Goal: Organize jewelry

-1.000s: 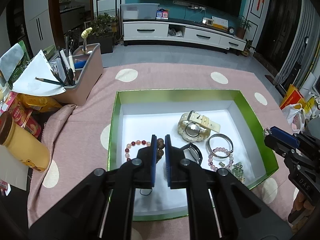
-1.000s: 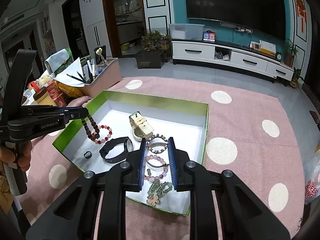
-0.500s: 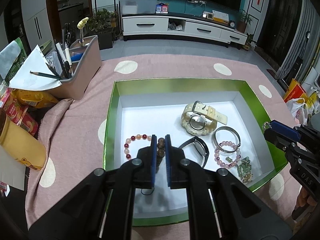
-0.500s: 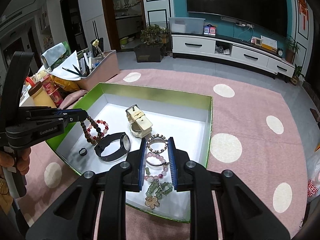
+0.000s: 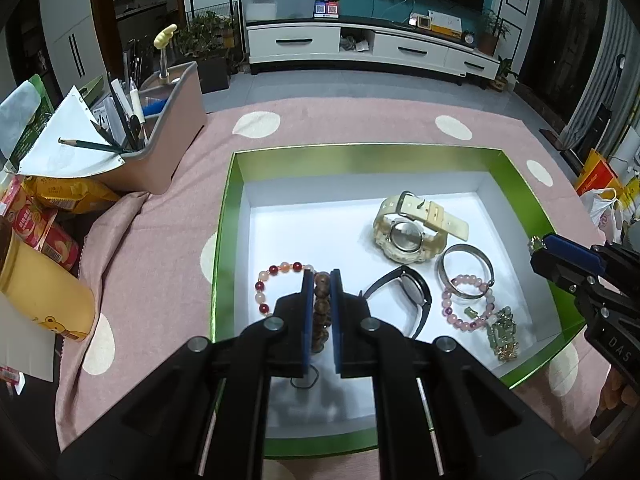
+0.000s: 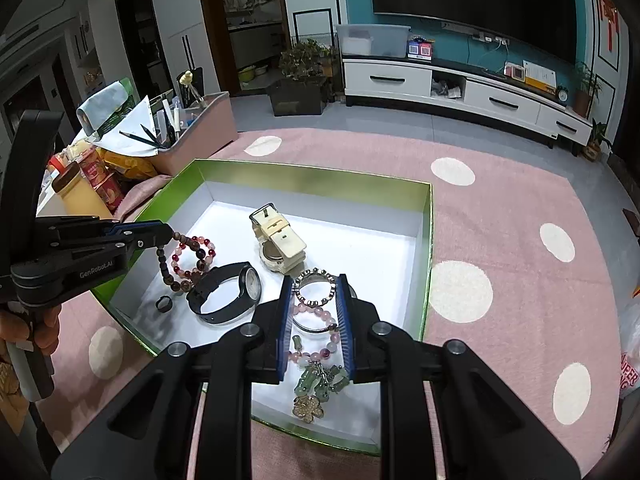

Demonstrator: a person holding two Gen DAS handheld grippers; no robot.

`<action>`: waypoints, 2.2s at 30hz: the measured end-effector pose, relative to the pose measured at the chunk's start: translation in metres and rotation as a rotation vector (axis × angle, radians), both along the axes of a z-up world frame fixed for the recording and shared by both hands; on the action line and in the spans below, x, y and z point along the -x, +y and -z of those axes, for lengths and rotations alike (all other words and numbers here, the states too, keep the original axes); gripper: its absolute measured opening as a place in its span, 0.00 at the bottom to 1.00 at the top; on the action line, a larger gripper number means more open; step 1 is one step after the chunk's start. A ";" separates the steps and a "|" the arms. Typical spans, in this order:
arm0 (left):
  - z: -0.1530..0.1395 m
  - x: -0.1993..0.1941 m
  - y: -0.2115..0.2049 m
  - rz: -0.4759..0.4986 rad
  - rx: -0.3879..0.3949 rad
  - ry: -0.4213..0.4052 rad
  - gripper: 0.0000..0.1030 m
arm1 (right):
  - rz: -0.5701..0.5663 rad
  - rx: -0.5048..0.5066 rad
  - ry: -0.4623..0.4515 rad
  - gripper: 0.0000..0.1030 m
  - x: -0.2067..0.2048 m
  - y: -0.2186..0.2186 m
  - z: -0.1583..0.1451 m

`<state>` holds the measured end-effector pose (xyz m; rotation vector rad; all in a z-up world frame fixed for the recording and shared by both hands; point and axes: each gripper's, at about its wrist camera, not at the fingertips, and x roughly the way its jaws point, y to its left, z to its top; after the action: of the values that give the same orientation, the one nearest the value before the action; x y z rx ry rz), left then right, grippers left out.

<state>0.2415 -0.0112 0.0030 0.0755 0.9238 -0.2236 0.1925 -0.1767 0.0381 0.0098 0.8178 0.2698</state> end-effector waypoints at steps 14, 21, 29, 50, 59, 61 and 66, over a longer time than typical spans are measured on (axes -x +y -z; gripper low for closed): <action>0.008 -0.004 0.001 -0.012 -0.031 0.032 0.07 | 0.008 -0.021 0.040 0.20 -0.006 -0.002 0.006; 0.008 -0.003 -0.001 -0.008 -0.048 0.029 0.07 | 0.010 -0.021 0.056 0.21 -0.007 -0.001 0.009; 0.004 0.001 -0.004 0.000 -0.065 0.015 0.20 | 0.016 -0.025 0.054 0.22 -0.006 -0.002 0.008; -0.048 0.022 0.000 -0.033 -0.121 -0.038 0.95 | 0.096 0.002 0.088 0.99 0.013 -0.011 -0.046; -0.103 0.033 0.004 -0.078 -0.124 -0.034 0.98 | 0.132 0.024 0.097 0.99 0.019 -0.012 -0.098; -0.113 0.037 0.004 -0.077 -0.108 -0.038 0.98 | 0.136 0.033 0.088 0.99 0.020 -0.012 -0.109; -0.131 0.043 0.006 -0.095 -0.096 -0.051 0.98 | 0.133 0.044 0.068 0.99 0.024 -0.010 -0.124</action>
<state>0.1990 -0.0050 0.1342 0.1250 0.8847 -0.0883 0.1688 -0.1869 0.1617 0.0321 0.8871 0.1267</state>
